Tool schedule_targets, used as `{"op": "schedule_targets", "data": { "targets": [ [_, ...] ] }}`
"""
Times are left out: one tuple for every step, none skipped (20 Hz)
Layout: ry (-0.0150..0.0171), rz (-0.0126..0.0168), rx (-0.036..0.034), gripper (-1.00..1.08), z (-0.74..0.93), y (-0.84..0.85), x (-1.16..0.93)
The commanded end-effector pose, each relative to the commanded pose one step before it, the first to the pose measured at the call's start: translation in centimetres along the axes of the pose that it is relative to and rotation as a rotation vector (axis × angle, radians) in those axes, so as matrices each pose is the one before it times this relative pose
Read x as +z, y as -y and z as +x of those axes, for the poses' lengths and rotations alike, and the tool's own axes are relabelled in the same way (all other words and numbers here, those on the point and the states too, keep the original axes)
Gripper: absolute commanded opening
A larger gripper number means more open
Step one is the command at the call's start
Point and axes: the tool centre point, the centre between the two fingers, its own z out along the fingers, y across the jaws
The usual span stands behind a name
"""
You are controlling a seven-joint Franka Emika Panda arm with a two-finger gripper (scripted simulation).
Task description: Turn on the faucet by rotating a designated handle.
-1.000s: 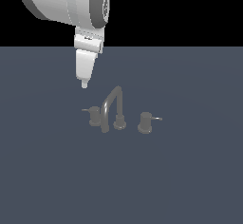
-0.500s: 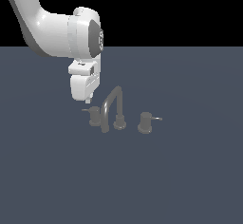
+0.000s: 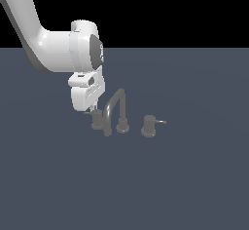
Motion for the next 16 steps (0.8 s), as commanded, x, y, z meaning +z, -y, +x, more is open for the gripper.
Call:
{"op": "schedule_targets", "data": {
  "targets": [
    [-0.00588, 0.00636, 0.01085, -1.0, 0.044, 0.133, 0.19],
    [-0.0004, 0.00036, 0.00065, -1.0, 0.001, 0.006, 0.015],
    [0.0, 0.0, 0.0, -1.0, 0.0, 0.0, 0.0],
    [0.0, 0.0, 0.0, -1.0, 0.0, 0.0, 0.0],
    [0.0, 0.0, 0.0, -1.0, 0.0, 0.0, 0.0],
    [0.00031, -0.00082, -0.00127, -1.0, -0.013, -0.027, -0.001],
    [0.0, 0.0, 0.0, -1.0, -0.196, -0.345, 0.004],
    [0.0, 0.0, 0.0, -1.0, -0.197, -0.347, 0.004],
    [0.0, 0.0, 0.0, -1.0, -0.199, -0.349, 0.004],
    [0.0, 0.0, 0.0, -1.0, -0.2, -0.351, 0.004],
    [-0.00019, 0.00035, 0.00057, -1.0, -0.172, -0.341, -0.01],
    [0.0, 0.0, 0.0, -1.0, -0.203, -0.355, 0.004],
    [0.0, 0.0, 0.0, -1.0, -0.205, -0.357, 0.004],
    [-0.00012, 0.00026, 0.0004, -1.0, -0.187, -0.35, -0.007],
    [0.0, 0.0, 0.0, -1.0, -0.21, -0.361, 0.004],
    [0.0, 0.0, 0.0, -1.0, 0.0, 0.0, 0.0]
  ]
}}
